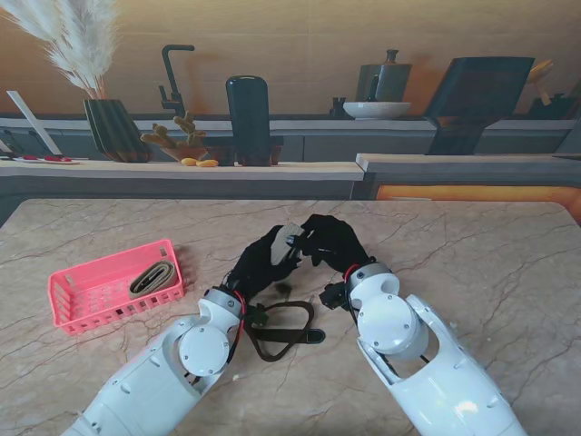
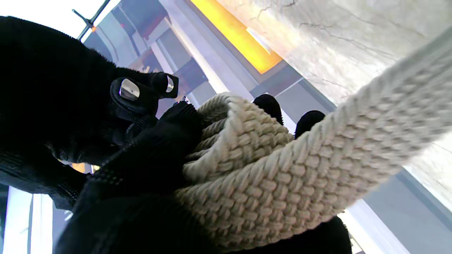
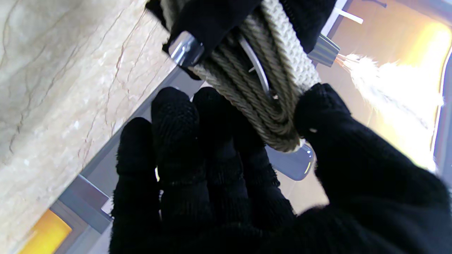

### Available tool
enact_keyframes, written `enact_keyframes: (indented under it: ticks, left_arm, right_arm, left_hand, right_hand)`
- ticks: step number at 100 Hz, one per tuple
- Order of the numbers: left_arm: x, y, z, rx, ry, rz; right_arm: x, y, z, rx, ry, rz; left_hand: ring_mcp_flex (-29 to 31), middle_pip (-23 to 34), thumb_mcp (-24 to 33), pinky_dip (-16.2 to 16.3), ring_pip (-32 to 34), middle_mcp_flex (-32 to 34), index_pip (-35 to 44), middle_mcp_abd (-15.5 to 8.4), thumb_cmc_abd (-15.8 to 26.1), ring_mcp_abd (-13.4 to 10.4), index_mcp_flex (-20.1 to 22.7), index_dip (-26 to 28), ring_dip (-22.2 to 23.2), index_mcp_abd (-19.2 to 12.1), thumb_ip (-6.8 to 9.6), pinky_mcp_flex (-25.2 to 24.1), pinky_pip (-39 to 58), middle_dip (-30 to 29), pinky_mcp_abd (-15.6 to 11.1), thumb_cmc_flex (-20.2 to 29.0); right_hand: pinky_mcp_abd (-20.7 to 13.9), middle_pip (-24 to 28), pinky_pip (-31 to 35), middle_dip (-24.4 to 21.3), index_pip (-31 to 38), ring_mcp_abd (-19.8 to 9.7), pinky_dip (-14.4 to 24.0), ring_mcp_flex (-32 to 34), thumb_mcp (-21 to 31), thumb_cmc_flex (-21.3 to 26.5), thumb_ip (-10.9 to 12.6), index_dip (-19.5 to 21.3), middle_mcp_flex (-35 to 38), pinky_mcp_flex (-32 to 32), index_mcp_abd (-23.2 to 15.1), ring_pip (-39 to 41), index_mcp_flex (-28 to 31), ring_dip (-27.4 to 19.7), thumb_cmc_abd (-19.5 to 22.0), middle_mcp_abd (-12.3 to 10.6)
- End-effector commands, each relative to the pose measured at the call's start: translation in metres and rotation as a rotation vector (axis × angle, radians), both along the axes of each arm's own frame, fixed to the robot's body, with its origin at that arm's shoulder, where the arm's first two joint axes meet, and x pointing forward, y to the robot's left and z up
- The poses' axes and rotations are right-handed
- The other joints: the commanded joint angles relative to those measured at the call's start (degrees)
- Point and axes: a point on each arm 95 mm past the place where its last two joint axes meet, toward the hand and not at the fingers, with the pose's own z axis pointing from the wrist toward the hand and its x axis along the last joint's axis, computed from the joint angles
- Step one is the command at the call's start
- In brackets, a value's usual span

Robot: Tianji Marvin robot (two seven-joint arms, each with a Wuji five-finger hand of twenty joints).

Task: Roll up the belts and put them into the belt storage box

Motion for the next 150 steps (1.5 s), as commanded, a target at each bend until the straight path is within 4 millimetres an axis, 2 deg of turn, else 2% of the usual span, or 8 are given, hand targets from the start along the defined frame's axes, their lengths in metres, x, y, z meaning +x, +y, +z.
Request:
enact_keyframes:
  ticks: [1,19,44,66,99,117,142,150]
  left_arm:
    - [-0.003,-0.001,-0.006,0.036,-0.012,-0.007]
    - [-0.002,0.002,-0.005,0.123,-0.091,-0.032]
    - [-0.002,0.002,-0.004,0.165,-0.14,-0.046]
    - [-0.002,0.003,-0.003,0.175,-0.147,-0.034]
    - [-0.004,0.002,-0.003,0.155,-0.125,-0.007]
    - [-0.004,0.002,-0.002,0.148,-0.122,0.013]
    - [-0.005,0.003,-0.001,0.141,-0.129,0.009]
    - [-0.005,0.004,0.0,0.13,-0.129,0.008]
  right_arm:
    - [-0.001,0.002,0.006,0.009,-0.028,0.018]
    - [0.0,0.003,0.001,-0.062,-0.051,0.061]
    - [0.006,0.016,-0.009,-0.167,-0.056,0.125]
    - [0.012,0.03,-0.02,-0.202,-0.009,0.152]
    - [0.015,0.042,-0.03,-0.195,0.089,0.155]
    - [0.015,0.044,-0.031,-0.191,0.107,0.142]
    - [0.015,0.047,-0.034,-0.151,0.167,0.164]
    - [0.015,0.044,-0.032,-0.114,0.174,0.154]
  left_hand:
    - [9.65,4.13,5.52,4.71,16.42,-0.16,4.96,-1.79,5.87,-12.68,1.69,3.2,8.57,-3.92,1.52,2.85,5.46,4.17,-2.71,11.59]
    - [15.57,6.59,10.3,10.2,22.32,1.1,8.22,-1.12,3.91,-17.97,2.63,7.7,16.2,-4.37,3.27,9.57,10.62,5.0,-5.05,9.2]
    - [16.25,6.07,11.65,10.75,20.64,1.14,-0.84,-1.06,3.18,-18.08,1.22,1.76,17.84,-0.61,3.15,10.09,9.46,4.43,-5.09,8.33]
    - [16.28,5.73,11.88,10.76,19.81,0.98,-7.61,-0.74,2.92,-17.42,-1.27,-3.21,17.63,0.3,3.34,9.98,9.29,3.88,-4.59,8.38]
    - [16.01,3.85,11.01,9.73,18.22,0.19,-26.16,0.04,2.71,-16.25,-7.52,-15.42,16.32,3.07,3.65,9.47,8.39,1.12,-3.71,8.86]
    - [16.19,2.37,11.19,8.78,17.16,0.38,-39.42,0.58,1.8,-15.81,-7.35,-22.47,15.27,3.72,3.75,9.52,7.81,-2.3,-3.72,8.09]
    - [14.48,0.59,9.25,8.02,15.25,-1.0,-38.8,0.69,2.15,-14.85,-6.94,-22.08,14.47,2.98,2.74,7.63,5.91,-3.94,-3.58,7.21]
    - [11.84,-3.18,8.69,8.37,14.19,-2.98,-38.6,0.73,0.8,-13.5,-7.14,-21.93,14.15,2.15,2.14,4.69,4.54,-4.56,-3.02,-1.03]
  right_hand:
    - [-1.33,1.41,-0.34,0.19,8.0,-2.48,-0.49,-0.96,4.99,4.95,4.99,0.15,-1.13,-1.02,-17.33,0.41,1.22,0.57,4.74,-0.85]
    - [0.27,0.57,-1.34,0.27,-2.36,-0.56,0.91,-3.84,8.03,-10.23,7.21,2.99,-4.52,-2.27,-10.23,-0.8,1.68,0.56,-1.16,2.11]
    - [1.16,0.92,0.46,0.26,-6.94,1.42,1.65,-2.29,7.63,-13.87,10.07,7.23,-2.45,-1.46,-8.62,0.33,6.24,0.74,-1.44,3.41]
    - [1.87,0.58,1.94,-0.12,-7.54,2.9,1.61,-0.63,6.78,-11.71,9.02,6.92,-0.47,-0.82,-7.99,0.74,8.32,0.43,-1.28,4.45]
    - [1.12,-3.77,2.83,-2.98,4.27,2.26,-0.01,3.1,9.82,1.94,4.75,-6.71,4.32,1.11,-10.01,-3.5,6.84,-3.0,-4.42,2.73]
    - [0.81,-3.95,3.37,-2.79,0.73,2.31,0.08,2.45,11.2,-4.2,4.16,-5.25,2.78,1.05,-8.21,-4.05,6.41,-3.03,-8.61,3.52]
    - [0.64,-4.7,3.79,-3.7,5.93,2.41,-0.24,4.31,9.01,6.31,3.74,-7.57,6.41,1.24,-11.46,-4.69,8.57,-3.93,-0.48,2.14]
    - [0.21,-4.69,3.6,-3.52,6.96,1.58,-0.26,3.74,8.9,6.53,3.6,-5.81,6.22,1.06,-14.02,-5.02,8.22,-3.93,0.07,1.09]
